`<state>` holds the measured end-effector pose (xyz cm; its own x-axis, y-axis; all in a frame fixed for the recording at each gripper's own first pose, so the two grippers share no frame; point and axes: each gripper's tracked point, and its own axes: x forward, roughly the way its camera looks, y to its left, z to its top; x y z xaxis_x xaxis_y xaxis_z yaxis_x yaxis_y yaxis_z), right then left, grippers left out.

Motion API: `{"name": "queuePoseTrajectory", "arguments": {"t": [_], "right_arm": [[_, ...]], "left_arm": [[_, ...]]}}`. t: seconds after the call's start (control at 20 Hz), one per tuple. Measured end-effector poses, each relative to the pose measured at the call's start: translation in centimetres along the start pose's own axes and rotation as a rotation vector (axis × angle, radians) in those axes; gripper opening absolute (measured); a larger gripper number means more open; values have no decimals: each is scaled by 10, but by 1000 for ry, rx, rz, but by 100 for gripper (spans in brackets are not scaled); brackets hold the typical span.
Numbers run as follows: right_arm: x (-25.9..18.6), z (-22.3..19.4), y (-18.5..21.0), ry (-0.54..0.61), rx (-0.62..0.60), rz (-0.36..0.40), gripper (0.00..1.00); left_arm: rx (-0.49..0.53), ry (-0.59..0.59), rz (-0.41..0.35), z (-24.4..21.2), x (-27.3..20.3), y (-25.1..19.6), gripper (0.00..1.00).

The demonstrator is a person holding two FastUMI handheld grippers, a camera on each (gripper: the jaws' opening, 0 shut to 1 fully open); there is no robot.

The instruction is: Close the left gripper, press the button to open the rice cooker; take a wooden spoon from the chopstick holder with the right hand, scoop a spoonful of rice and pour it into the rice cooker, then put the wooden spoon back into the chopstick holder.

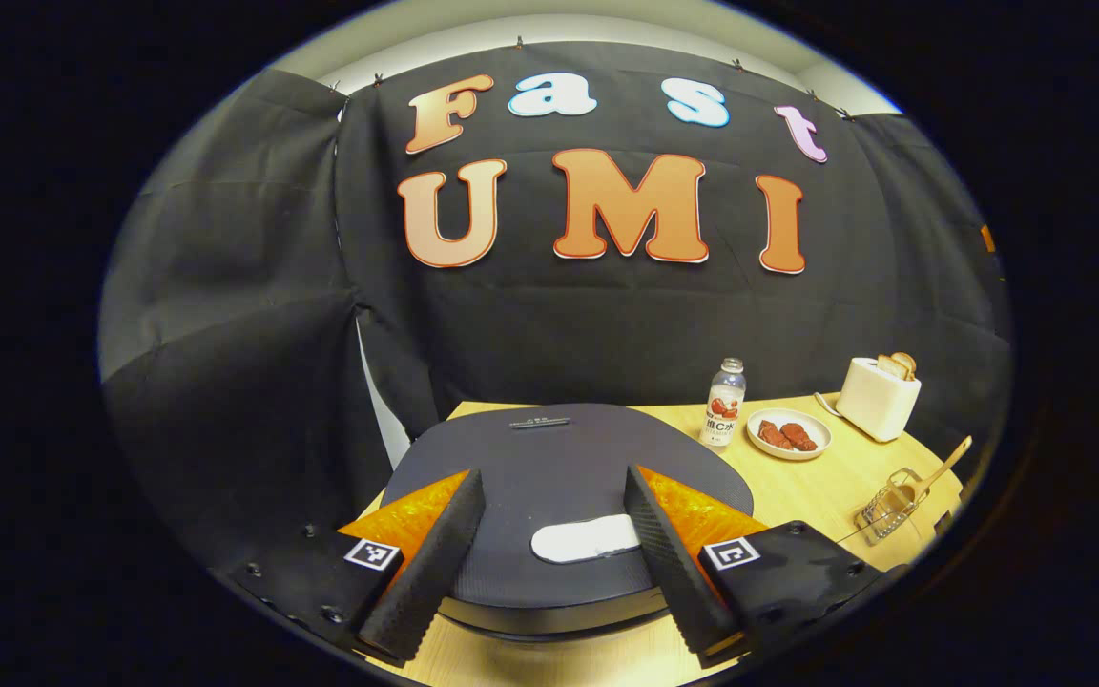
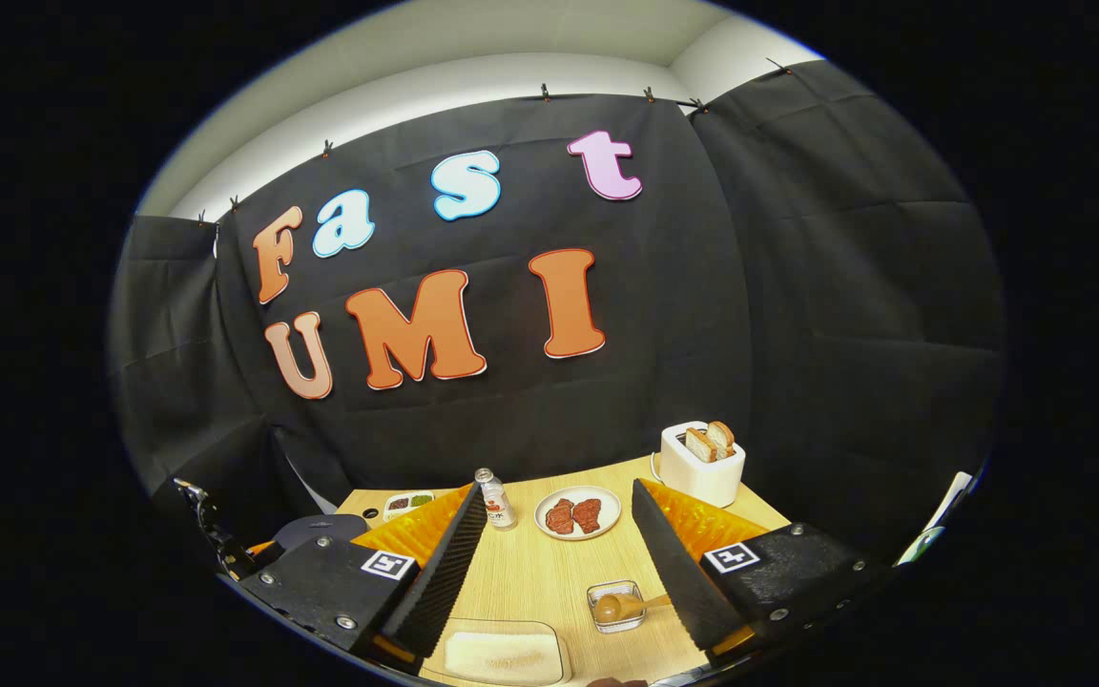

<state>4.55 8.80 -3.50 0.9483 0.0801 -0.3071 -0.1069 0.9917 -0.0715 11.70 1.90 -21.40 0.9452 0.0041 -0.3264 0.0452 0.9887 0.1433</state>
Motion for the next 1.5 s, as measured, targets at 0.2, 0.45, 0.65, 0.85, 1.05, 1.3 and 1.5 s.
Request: {"name": "queuePoseTrajectory", "arguments": {"t": [0.2, 0.45, 0.65, 0.85, 1.05, 1.3, 1.5], "right_arm": [[2, -4, -3, 12, -3, -8, 95], [2, -14, -12, 34, 1, -23, 95], [-1, -10, -17, 21, -2, -27, 95], [-2, 4, -23, -12, -18, -27, 95], [-2, 19, -25, -36, -36, -25, 95], [0, 40, -20, -68, -88, -14, 95], [1, 60, -15, -112, -111, -5, 95]], "left_arm": [[-4, 8, 16, -15, -1, 1, 100], [49, -34, 33, -20, 1, -3, 100], [-4, 47, 19, -12, 4, -2, 100], [-51, 125, 31, 28, -11, 15, 97], [-108, 57, 31, 120, -39, 28, 99], [-3, -87, 62, 235, -81, 62, 99], [43, -165, 69, 293, -120, 77, 99]]}}
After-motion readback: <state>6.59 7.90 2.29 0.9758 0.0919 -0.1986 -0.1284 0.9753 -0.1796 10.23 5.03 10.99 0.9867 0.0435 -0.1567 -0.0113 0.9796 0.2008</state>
